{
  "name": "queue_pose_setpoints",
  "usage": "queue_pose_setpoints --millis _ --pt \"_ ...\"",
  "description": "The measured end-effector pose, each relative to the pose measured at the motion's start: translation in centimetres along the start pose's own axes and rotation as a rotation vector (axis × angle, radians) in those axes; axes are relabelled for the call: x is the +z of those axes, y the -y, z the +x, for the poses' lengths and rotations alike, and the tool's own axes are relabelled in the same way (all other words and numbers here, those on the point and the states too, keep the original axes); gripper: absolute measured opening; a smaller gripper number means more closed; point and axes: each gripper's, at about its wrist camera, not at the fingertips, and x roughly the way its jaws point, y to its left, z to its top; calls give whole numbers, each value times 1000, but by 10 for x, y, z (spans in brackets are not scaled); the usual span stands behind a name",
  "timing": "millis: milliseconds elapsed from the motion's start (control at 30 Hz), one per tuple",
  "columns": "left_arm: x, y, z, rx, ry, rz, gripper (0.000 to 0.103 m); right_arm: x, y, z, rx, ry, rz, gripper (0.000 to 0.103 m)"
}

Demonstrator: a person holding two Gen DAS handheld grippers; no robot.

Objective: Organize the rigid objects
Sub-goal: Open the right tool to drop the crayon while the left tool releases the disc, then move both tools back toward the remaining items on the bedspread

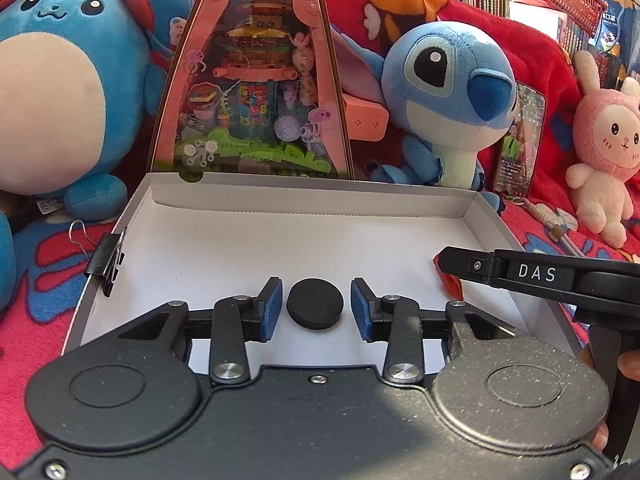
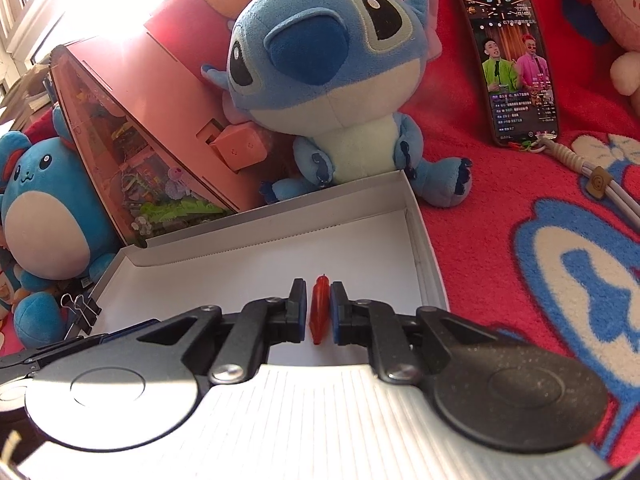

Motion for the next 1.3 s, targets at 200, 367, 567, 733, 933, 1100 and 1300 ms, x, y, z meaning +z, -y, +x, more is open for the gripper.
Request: queue_pose_setpoints --millis 200,367,567,733,933,1100,1300 --pt "0 -1 -35 1 44 15 61 -1 -7 -23 31 30 -24 53" --pt "-11 -5 -84 -47 101 31 78 -4 -19 -61 58 64 -108 71" --pt "-39 -11 -135 -50 119 21 82 -22 -26 -107 92 101 -159 83" --pt "-70 -14 -171 -11 166 8 82 -45 -27 -142 141 111 -173 90" --pt "-102 -11 -207 11 208 4 84 -73 -24 -178 181 158 -180 103" --pt "-131 -11 -225 14 220 -30 86 -94 -24 -199 174 172 -228 103" --pt "-162 -12 -242 34 247 -20 86 -126 -21 -221 130 200 -279 103"
